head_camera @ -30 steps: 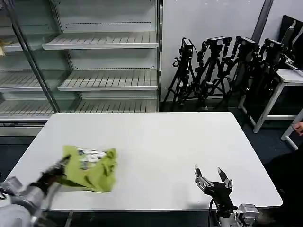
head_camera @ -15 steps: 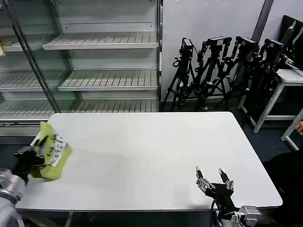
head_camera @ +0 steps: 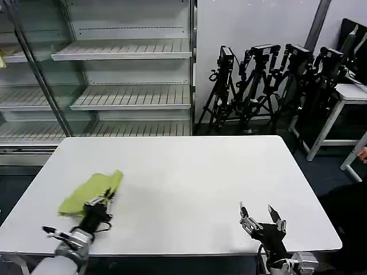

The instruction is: Fold and organize the clothes.

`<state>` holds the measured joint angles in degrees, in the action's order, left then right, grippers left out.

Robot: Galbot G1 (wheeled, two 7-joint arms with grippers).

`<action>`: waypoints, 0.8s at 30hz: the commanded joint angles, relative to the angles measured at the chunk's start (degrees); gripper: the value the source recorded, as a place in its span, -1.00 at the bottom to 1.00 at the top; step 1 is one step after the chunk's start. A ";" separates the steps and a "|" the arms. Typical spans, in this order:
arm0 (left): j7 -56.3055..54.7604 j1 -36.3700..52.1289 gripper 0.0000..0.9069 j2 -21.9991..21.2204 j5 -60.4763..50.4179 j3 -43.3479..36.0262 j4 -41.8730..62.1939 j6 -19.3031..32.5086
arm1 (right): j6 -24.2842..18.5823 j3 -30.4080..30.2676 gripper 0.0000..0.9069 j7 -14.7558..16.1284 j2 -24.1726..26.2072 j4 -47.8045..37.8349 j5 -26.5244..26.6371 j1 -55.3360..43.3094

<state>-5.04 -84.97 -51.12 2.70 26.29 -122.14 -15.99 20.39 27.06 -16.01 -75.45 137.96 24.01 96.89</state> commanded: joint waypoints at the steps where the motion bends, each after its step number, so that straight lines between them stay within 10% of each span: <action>1: -6.70 12.75 -0.96 -7.08 12.79 -19.09 3.67 -8.61 | 0.19 -0.41 1.00 -0.04 -0.89 -0.25 -0.87 -0.04; 19: -15.37 27.58 -0.93 -20.79 35.00 -30.18 12.84 -5.83 | 0.48 -0.01 1.00 -0.16 -1.42 0.61 -2.43 0.57; 21: -15.31 28.33 1.00 -21.55 34.86 -30.79 13.33 -5.44 | 0.52 0.01 1.00 -0.24 -1.21 0.49 -3.19 0.42; 24: -15.43 28.83 1.00 -22.23 35.45 -30.53 13.93 -4.83 | 0.46 0.00 1.00 0.19 -0.73 0.62 -4.37 0.30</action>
<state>-17.78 -62.54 -67.58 29.30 0.89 -112.18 -22.04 20.86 27.06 -16.13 -76.54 138.46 21.33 97.23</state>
